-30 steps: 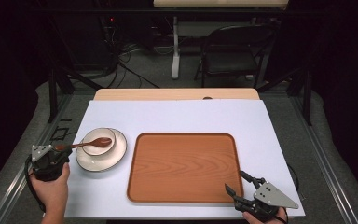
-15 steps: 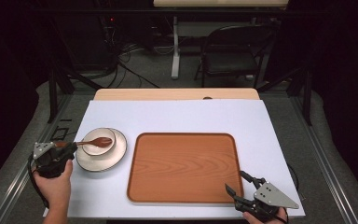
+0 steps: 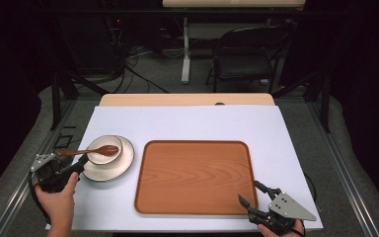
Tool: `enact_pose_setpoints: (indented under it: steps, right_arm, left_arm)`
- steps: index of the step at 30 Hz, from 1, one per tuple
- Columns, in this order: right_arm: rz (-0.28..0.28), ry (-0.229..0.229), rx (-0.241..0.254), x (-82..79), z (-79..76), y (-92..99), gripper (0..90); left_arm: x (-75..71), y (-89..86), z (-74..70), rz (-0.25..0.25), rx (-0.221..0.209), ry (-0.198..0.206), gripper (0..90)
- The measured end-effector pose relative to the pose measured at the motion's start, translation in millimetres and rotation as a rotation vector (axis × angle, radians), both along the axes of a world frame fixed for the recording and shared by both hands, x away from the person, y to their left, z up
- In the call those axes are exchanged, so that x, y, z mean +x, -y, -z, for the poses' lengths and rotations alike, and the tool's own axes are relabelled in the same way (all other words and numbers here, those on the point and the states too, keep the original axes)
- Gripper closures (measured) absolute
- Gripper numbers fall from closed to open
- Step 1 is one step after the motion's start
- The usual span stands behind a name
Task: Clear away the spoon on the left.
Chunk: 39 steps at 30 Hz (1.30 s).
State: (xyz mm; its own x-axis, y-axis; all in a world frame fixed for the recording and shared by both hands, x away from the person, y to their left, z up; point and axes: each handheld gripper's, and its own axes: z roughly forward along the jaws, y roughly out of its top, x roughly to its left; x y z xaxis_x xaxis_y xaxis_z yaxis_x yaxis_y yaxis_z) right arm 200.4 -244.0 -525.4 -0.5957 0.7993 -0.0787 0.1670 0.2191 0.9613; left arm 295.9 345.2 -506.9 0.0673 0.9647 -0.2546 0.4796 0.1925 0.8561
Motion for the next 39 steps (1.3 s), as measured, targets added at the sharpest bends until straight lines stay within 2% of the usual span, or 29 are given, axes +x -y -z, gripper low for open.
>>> enact_pose_setpoints:
  steps: [6,8,9,10,15,21,24,27,29,34,35,39]
  right_arm:
    - [-0.001,-0.002,0.001,-0.1,0.0,0.4,33.6]
    - [0.001,-0.001,0.001,-0.1,-0.1,0.6,33.6]
    - [0.001,-0.001,0.002,-0.1,-0.1,0.6,33.6]
    - [0.001,-0.001,0.002,-0.1,-0.1,0.6,33.6]
    - [-0.006,-0.003,0.0,0.7,0.6,0.0,33.6]
    - [-0.006,-0.004,0.0,0.8,0.8,0.0,33.6]
    - [-0.004,-0.007,0.004,0.8,0.9,0.1,33.6]
    - [-0.007,-0.005,0.0,0.9,0.9,0.0,33.6]
    - [-0.008,-0.005,0.001,0.6,0.8,0.1,33.6]
    - [-0.004,-0.008,0.003,1.0,1.1,0.4,33.6]
    - [-0.009,-0.006,0.002,0.8,1.0,0.0,33.6]
    - [-0.008,-0.009,0.001,0.9,1.2,-0.4,33.6]
  left_arm:
    - [-0.4,-2.7,2.4,-0.016,-0.014,-0.009,34.8]
    - [0.4,-4.1,4.9,-0.019,-0.034,-0.014,34.8]
    - [1.9,-6.0,8.0,-0.018,-0.057,-0.025,34.8]
    - [1.9,-6.0,8.0,-0.018,-0.057,-0.025,34.8]
    - [9.4,-11.8,11.0,-0.033,-0.107,-0.04,34.8]
    - [23.5,-17.0,10.9,-0.063,-0.118,-0.061,34.9]
    - [28.7,-20.4,12.5,-0.084,-0.152,-0.064,35.1]
    - [30.4,-22.2,12.5,-0.105,-0.171,-0.049,38.7]
    - [29.3,-20.6,11.2,-0.132,-0.168,-0.015,45.1]
    - [27.1,-19.5,10.0,-0.142,-0.149,0.003,51.6]
    - [26.9,-19.6,10.5,-0.15,-0.157,0.012,55.8]
    - [26.9,-19.7,10.5,-0.161,-0.155,0.023,61.4]
